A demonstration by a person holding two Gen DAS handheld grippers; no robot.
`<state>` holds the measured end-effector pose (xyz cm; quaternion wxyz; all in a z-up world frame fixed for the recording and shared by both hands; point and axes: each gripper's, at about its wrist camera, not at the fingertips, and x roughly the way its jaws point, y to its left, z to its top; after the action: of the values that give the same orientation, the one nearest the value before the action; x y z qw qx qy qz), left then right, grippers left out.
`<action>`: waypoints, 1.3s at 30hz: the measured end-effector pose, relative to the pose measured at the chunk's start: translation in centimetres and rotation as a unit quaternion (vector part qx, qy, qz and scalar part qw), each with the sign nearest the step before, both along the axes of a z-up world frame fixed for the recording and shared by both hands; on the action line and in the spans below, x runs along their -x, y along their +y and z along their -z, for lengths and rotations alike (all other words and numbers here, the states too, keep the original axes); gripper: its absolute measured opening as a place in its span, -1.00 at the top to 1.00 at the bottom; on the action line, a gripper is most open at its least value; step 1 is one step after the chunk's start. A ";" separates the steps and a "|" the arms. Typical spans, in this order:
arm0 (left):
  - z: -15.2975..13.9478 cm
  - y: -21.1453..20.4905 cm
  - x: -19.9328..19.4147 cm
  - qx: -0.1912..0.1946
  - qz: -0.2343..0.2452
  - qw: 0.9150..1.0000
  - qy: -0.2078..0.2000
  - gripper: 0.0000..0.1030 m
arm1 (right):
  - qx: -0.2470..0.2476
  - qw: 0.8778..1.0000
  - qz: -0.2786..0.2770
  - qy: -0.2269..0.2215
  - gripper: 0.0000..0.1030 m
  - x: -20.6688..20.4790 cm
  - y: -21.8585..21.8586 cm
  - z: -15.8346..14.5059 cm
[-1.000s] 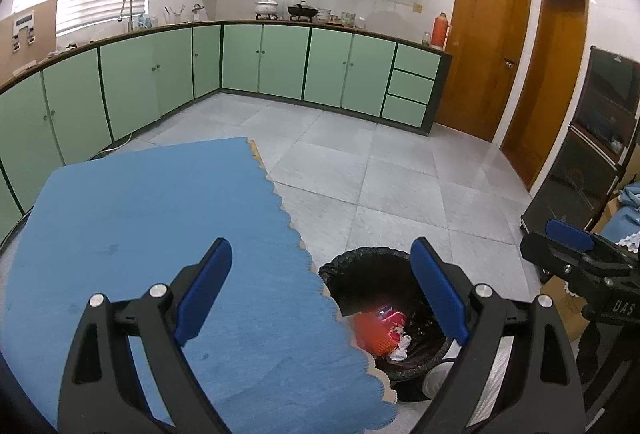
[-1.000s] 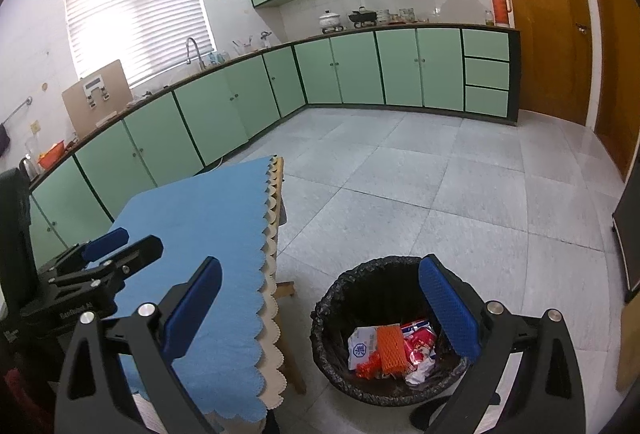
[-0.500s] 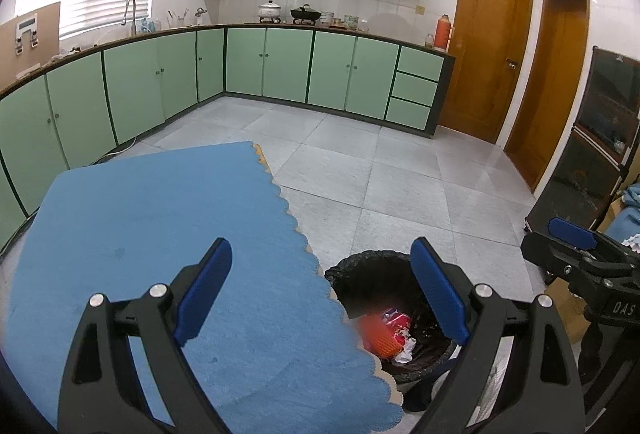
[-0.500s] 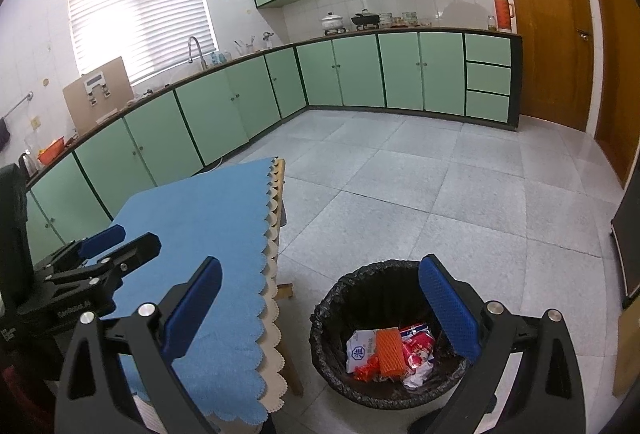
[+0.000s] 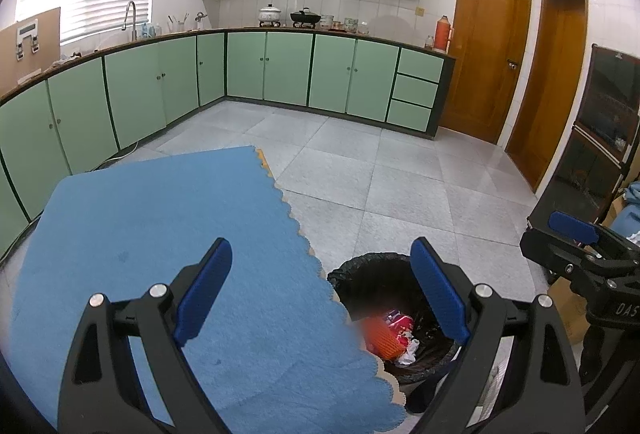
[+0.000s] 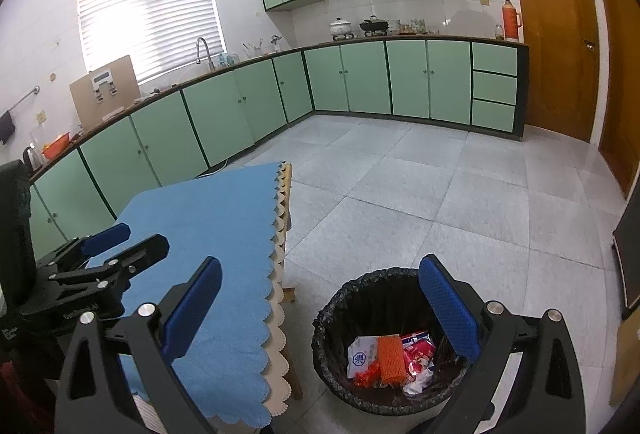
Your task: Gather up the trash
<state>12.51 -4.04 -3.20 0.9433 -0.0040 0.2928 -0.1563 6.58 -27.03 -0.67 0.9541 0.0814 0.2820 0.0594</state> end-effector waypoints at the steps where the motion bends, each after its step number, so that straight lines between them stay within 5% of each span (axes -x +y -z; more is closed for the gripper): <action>1: 0.0 0.0 0.0 0.000 0.000 1.000 0.000 -0.70 | 0.000 1.000 0.000 -0.001 -0.88 0.0 0.0 0.0; 39: -0.4 0.3 0.1 -0.001 -0.001 1.000 -0.010 -0.70 | 0.003 1.000 -0.003 -0.014 -0.88 0.1 0.0 -0.6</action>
<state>12.38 -3.79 -2.77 0.9463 -0.0017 0.2838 -0.1551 6.44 -26.99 -0.06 0.9582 0.0766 0.2686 0.0621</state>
